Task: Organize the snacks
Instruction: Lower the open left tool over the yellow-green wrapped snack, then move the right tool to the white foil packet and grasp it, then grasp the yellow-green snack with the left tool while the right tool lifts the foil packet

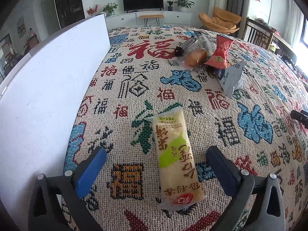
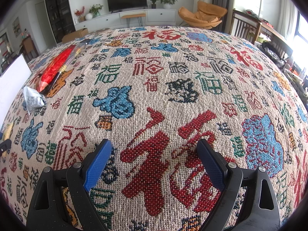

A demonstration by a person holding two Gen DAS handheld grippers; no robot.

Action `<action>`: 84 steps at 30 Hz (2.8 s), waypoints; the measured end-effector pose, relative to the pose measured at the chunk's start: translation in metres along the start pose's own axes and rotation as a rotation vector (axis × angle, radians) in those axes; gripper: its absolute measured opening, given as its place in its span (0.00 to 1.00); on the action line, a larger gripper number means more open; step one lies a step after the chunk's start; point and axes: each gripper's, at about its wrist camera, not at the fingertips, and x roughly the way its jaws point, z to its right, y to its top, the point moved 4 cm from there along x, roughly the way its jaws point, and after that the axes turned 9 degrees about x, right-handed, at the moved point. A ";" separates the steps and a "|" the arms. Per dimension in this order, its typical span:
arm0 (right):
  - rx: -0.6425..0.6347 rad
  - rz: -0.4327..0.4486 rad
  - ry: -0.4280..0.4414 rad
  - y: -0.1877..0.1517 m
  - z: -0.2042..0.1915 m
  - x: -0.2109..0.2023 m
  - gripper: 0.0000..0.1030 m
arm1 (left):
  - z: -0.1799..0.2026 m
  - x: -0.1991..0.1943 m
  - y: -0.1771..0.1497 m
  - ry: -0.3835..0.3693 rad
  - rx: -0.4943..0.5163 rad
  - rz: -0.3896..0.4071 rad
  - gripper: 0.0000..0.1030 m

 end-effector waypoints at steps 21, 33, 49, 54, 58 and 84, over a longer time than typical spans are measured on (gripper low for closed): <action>0.000 0.000 -0.001 0.000 0.000 0.000 0.90 | 0.001 -0.002 -0.002 -0.002 -0.002 0.002 1.00; -0.033 -0.023 0.126 -0.001 -0.038 -0.011 0.90 | 0.001 -0.002 -0.002 -0.002 -0.002 0.003 1.00; -0.275 -0.077 0.310 0.023 -0.225 0.045 0.55 | 0.001 -0.002 -0.002 -0.006 -0.005 0.004 1.00; -0.247 -0.094 0.360 0.028 -0.197 0.022 0.44 | 0.000 -0.001 -0.003 -0.006 -0.005 0.004 1.00; -0.307 -0.025 0.330 0.025 -0.159 -0.015 0.44 | 0.001 -0.001 -0.002 -0.006 -0.005 0.004 1.00; -0.295 -0.028 0.207 -0.021 -0.075 -0.006 0.83 | 0.001 -0.002 -0.002 -0.005 -0.005 0.005 1.00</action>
